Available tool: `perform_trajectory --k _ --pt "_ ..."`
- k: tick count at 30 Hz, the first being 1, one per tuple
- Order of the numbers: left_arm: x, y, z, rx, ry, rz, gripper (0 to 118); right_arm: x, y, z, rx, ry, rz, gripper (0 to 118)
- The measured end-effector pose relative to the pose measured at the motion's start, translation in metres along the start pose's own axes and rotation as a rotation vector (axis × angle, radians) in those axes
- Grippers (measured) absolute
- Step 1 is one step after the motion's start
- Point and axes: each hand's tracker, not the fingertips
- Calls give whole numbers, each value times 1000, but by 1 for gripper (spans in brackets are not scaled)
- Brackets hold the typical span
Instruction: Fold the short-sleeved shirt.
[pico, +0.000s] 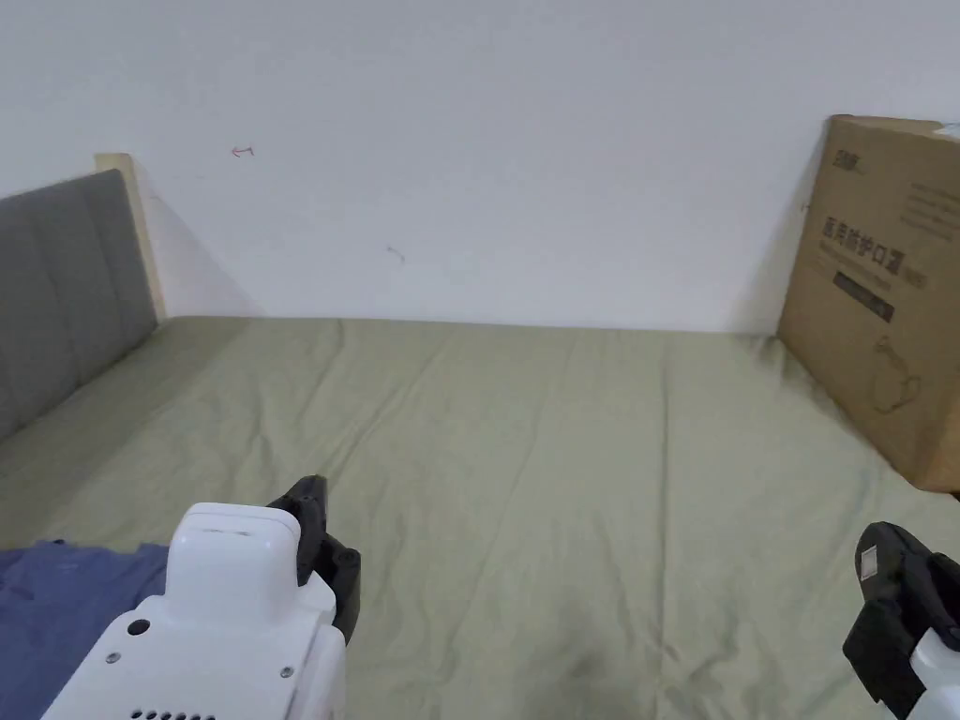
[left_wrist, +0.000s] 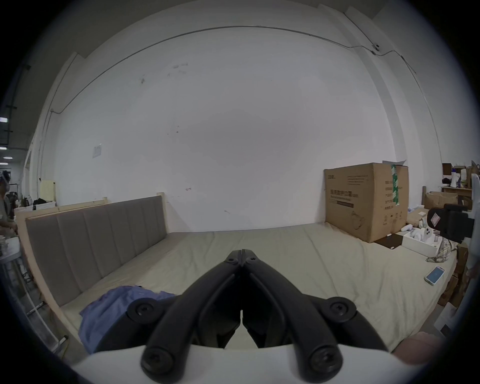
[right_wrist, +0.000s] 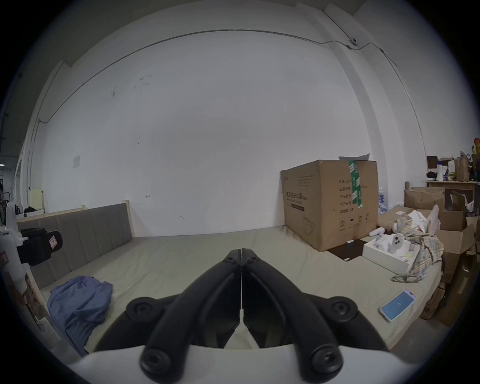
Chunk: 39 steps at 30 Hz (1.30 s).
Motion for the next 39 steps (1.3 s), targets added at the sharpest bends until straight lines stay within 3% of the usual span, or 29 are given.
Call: perform_trajectory --k 11,14,19,22,25,26,27,28,29,30,33,39 --pt "-133 -10 87 -13 505 -62 0 -147 -12 -25 -63 464 39 0" --pt "-144 -13 96 -29 515 -24 0 -170 -12 -21 -66 546 41 0" --pt "-156 -4 96 1 426 60 0 -169 -1 -21 -81 582 62 0" --pt "-198 12 51 -133 410 71 0 -153 5 -25 -137 594 35 0" --pt "-254 -7 -14 -370 230 140 0 -138 3 -35 -207 542 26 0" --pt "-265 -19 -34 -459 174 138 14 -134 2 -38 -226 522 20 0" --pt "-277 -35 -56 -561 126 125 41 -130 -1 -42 -246 503 10 0" --pt "-282 -54 -76 -660 108 127 89 -126 -4 -46 -264 492 -3 0" --pt "-285 -71 -92 -754 106 118 112 -123 -7 -50 -279 483 -11 0" --pt "-287 -90 -106 -815 83 128 118 -119 -10 -53 -290 474 -20 0" --pt "-287 -135 -143 -905 54 129 116 -111 -15 -58 -315 455 -37 0" --pt "-288 -208 -203 -1054 111 151 116 -98 -19 -62 -362 430 3 0"
